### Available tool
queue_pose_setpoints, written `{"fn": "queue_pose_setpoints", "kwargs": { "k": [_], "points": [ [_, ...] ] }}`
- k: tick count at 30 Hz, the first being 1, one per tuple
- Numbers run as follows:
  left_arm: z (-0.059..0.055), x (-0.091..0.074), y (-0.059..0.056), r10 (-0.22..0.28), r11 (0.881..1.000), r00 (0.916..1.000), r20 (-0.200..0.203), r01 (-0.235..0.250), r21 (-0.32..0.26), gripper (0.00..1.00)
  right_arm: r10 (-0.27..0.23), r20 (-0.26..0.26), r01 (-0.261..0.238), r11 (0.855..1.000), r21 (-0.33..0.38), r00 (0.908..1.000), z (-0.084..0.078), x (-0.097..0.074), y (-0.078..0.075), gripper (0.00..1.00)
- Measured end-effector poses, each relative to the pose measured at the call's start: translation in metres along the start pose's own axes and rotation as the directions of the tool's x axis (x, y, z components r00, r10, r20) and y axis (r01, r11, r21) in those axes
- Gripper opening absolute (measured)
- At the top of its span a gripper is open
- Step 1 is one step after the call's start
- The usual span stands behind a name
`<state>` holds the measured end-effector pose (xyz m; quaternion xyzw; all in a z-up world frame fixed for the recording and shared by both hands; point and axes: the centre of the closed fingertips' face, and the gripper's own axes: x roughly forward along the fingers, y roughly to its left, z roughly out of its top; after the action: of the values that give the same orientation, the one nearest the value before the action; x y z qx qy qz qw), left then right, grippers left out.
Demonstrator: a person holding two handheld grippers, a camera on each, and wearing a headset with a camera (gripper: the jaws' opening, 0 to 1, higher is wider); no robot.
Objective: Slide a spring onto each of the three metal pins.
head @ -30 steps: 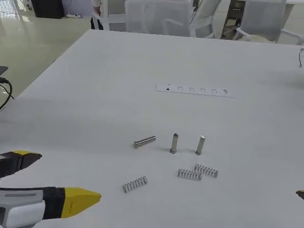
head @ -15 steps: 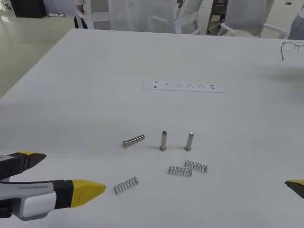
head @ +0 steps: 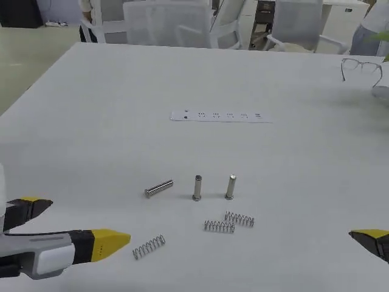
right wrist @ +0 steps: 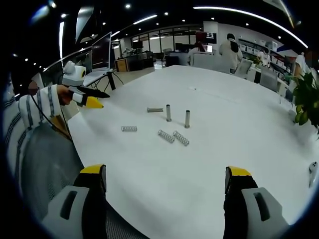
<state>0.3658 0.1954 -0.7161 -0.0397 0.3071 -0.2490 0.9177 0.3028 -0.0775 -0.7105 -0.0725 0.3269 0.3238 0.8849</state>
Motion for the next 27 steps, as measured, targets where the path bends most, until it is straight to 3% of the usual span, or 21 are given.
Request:
{"fn": "queue_pose_setpoints", "kwargs": {
  "k": [15,27],
  "points": [
    [0.015,0.018,0.002,-0.02,0.998,0.9995,-0.023,0.022,0.059,0.88,0.004,0.004,-0.004,1.0,0.016,1.0,-0.002,0.002,0.003,0.96],
    [0.014,0.035,0.001,-0.037,0.997,0.9972,-0.064,0.041,0.07,0.87,-0.005,0.009,0.005,1.0,0.021,0.9999,-0.003,0.002,0.001,0.96]
  ]
}}
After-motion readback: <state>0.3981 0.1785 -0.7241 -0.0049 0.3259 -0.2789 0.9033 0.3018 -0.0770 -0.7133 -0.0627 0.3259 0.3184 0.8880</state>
